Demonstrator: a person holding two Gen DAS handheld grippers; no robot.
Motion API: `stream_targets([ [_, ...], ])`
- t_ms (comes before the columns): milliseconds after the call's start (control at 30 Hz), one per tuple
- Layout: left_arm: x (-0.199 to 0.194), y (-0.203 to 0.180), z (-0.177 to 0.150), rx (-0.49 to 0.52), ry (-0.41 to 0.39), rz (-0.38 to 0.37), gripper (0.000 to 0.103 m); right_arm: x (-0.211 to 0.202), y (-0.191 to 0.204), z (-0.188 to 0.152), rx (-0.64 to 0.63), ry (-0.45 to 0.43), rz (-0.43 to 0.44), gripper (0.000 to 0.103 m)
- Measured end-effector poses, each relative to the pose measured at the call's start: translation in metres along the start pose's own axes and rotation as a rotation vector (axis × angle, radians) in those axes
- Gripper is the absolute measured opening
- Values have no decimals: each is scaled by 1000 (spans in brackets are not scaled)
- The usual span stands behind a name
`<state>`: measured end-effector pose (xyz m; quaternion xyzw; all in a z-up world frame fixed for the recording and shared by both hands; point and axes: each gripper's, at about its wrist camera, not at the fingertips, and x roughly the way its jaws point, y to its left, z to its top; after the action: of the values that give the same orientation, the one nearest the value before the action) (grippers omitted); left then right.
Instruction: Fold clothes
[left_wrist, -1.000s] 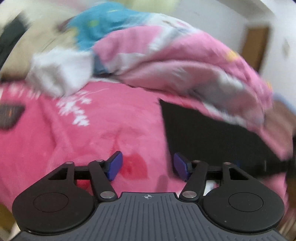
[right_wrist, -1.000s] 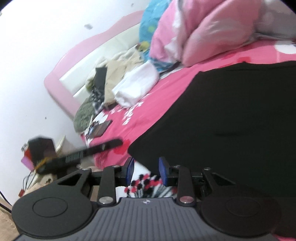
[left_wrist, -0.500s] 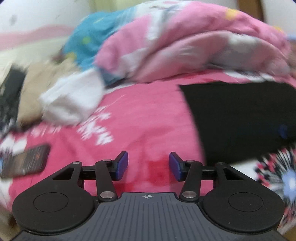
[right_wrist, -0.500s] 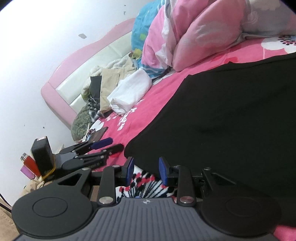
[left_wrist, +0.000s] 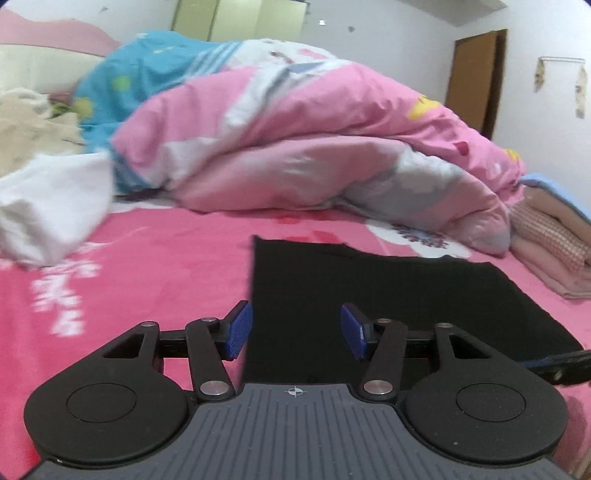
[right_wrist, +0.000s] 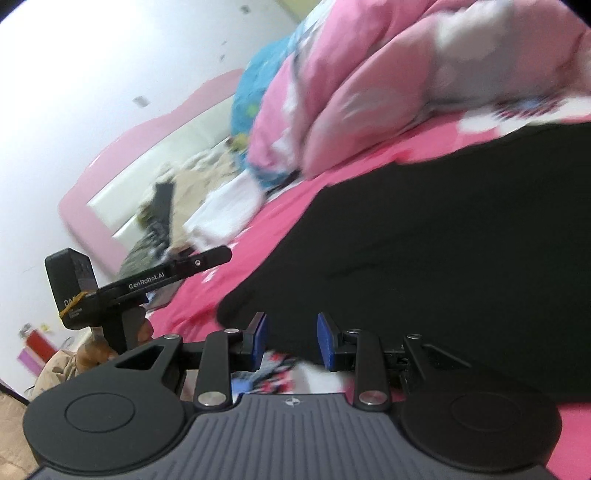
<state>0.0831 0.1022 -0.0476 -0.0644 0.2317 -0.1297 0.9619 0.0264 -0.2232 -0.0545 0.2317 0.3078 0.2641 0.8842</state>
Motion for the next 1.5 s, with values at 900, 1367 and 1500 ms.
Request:
stream_targets([
  [900, 37, 18, -24, -118, 47, -48, 58, -69, -43, 0, -87, 69, -472, 29],
  [1367, 35, 20, -23, -134, 43, -63, 60, -32, 2, 6, -320, 68, -485, 28],
  [1500, 35, 22, -23, -144, 43, -69, 60, -51, -5, -17, -317, 111, -534, 28],
])
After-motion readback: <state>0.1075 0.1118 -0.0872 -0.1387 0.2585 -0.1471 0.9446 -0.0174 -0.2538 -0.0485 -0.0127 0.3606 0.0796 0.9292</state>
